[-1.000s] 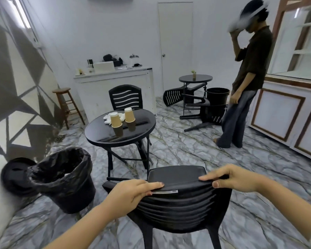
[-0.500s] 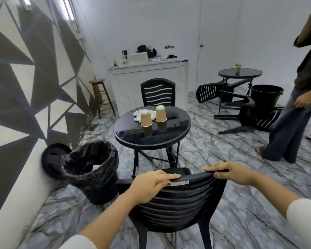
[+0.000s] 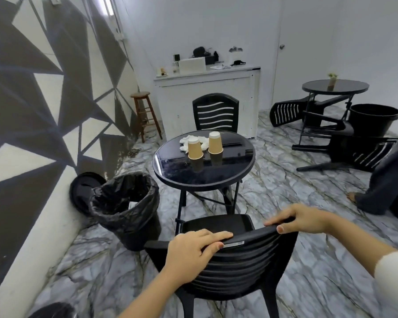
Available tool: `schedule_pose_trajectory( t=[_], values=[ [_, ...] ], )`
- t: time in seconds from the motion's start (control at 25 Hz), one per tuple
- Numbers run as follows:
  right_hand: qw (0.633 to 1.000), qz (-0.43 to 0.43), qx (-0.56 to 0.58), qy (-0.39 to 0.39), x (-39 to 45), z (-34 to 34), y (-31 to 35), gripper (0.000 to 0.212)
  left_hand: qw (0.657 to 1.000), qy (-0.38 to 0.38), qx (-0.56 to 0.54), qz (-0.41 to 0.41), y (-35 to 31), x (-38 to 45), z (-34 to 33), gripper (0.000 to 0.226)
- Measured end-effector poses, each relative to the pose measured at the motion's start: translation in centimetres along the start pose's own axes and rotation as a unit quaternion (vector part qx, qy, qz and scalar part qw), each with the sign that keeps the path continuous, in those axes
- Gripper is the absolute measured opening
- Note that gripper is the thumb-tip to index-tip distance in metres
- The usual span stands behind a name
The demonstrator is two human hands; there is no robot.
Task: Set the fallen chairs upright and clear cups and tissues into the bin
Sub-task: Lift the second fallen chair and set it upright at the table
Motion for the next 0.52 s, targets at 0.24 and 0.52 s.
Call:
schedule_pose_trajectory(
  t=[0.24,0.52],
  values=[
    [0.985,0.058,0.083,-0.136,-5.4,-1.1,-2.0,0.017,0.997,0.03,0.053,-0.051,-3.2,0.8,-1.9,0.03],
    [0.98,0.113,0.036,-0.159,-1.4,-1.5,1.3,0.023,0.999,0.018,0.02,0.025,2.1,-0.4,-0.3,0.034]
  ],
)
Point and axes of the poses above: each hand's wrist, its own x-axis towards the middle knuckle, its own z-axis out of the back of the hand, y = z × x, the point moved 10 cm from there along x, towards the middle knuckle, and after that the axes turned 7 degrees about y, right-handed, at the moved point
